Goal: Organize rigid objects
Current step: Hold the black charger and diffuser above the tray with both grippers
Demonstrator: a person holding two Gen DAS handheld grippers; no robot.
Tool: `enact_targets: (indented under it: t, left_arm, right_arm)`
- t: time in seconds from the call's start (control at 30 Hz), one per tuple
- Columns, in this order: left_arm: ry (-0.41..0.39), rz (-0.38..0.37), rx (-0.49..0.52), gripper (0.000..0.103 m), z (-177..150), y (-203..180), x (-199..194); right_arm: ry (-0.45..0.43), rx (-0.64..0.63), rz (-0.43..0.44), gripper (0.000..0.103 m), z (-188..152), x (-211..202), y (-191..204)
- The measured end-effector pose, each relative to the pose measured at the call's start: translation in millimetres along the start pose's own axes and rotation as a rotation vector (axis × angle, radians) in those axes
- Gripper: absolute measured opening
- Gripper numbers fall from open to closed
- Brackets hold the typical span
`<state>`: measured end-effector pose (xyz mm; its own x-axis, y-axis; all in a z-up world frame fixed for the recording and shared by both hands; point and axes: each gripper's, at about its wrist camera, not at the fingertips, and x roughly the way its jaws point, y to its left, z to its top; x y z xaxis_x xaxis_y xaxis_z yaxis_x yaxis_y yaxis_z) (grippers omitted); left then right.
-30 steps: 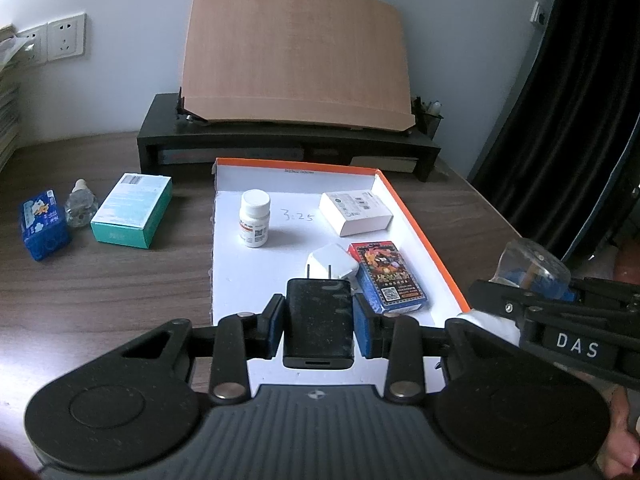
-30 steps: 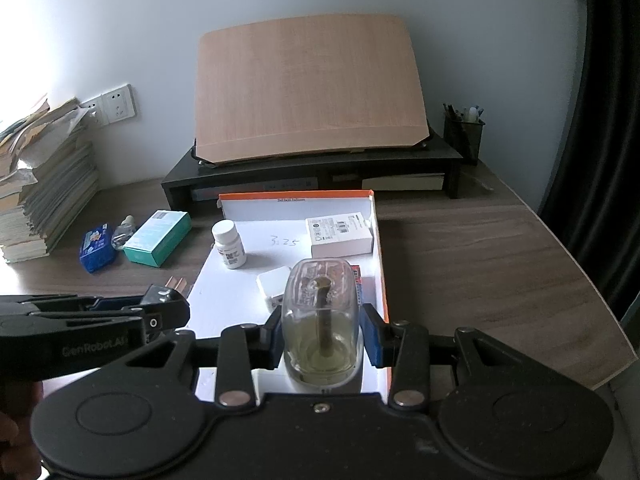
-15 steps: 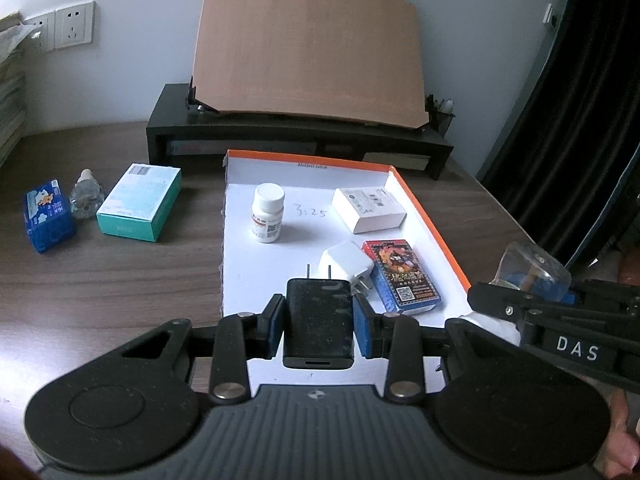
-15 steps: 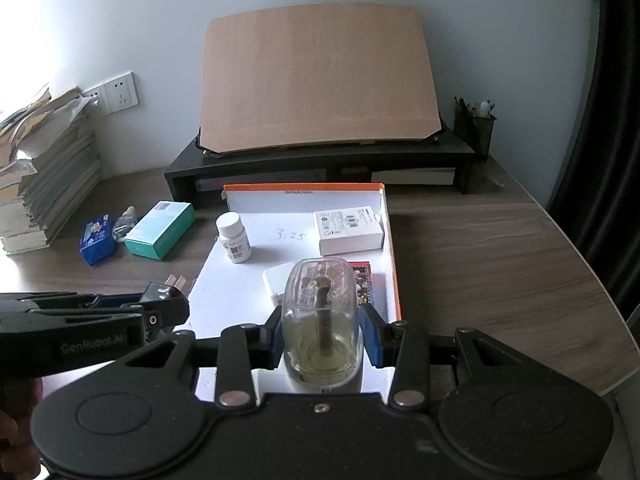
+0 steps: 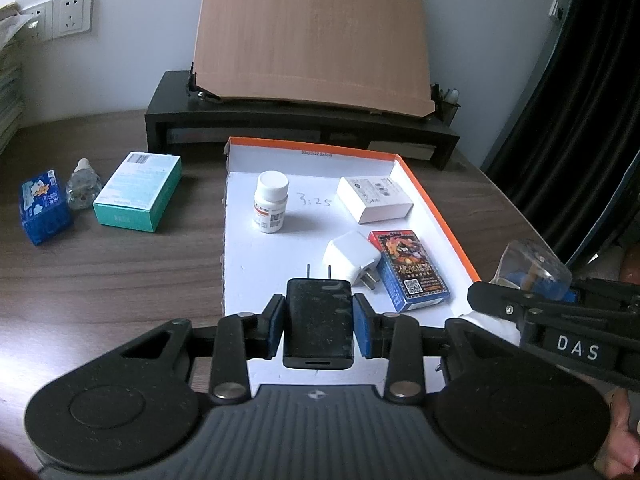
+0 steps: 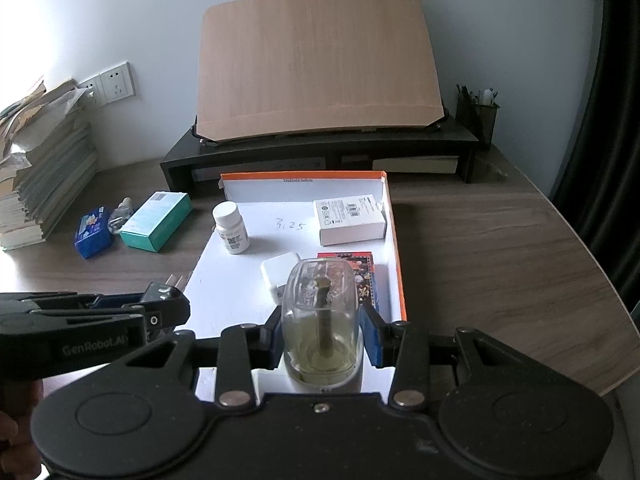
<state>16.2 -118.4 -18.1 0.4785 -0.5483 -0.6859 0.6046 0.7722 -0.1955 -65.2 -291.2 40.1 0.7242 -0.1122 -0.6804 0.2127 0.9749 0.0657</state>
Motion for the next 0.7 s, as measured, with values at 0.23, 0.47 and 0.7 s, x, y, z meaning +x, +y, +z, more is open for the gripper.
enact_targets:
  t: [0.23,0.47,0.7]
  left_arm:
    - [0.001,-0.001,0.001,0.036,0.4,-0.8,0.2]
    - [0.005,-0.001,0.003,0.036,-0.9,-3.5,0.5]
    - [0.004,0.0,0.006,0.036,-2.5,-5.5,0.8]
  right_arm:
    - [0.004,0.0,0.0,0.048,-0.3,-0.1,-0.9]
    - [0.006,0.001,-0.001,0.048,-1.2,-1.0,-1.2]
    - [0.005,0.003,-0.003,0.048,-2.8,-2.4,-3.2]
